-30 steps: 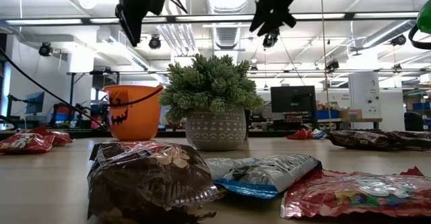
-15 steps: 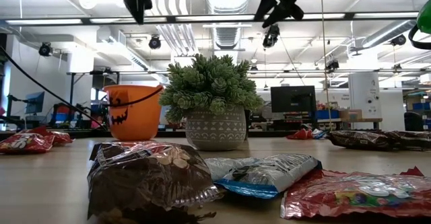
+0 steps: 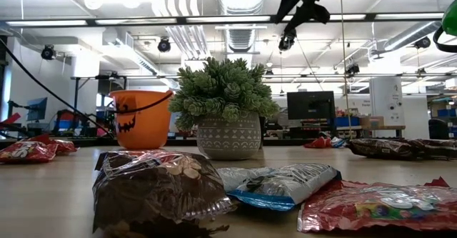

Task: Organize candy in baskets
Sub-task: Put the brown chocolate bar into the green bucket

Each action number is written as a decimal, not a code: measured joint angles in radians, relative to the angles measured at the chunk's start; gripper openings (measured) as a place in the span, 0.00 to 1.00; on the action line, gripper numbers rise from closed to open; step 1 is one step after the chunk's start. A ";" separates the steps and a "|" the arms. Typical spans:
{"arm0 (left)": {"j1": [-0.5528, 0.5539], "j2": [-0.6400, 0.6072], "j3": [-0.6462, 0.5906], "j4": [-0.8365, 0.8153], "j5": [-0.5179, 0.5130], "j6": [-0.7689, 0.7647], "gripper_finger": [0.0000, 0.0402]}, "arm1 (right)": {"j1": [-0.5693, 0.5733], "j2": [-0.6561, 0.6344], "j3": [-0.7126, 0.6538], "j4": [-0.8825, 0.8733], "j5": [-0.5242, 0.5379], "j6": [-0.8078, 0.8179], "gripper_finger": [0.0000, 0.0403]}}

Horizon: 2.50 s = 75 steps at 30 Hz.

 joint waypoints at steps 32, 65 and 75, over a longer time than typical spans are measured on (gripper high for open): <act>-0.187 0.346 0.000 0.211 -0.050 0.160 0.48 | 0.099 -0.136 -0.001 -0.166 -0.024 0.167 0.44; -0.324 0.511 0.000 0.380 -0.041 0.108 0.48 | 0.099 -0.134 -0.001 -0.179 -0.025 0.175 0.44; -0.349 0.567 0.000 0.395 0.012 0.070 0.48 | 0.104 -0.134 -0.001 -0.179 -0.050 0.177 0.44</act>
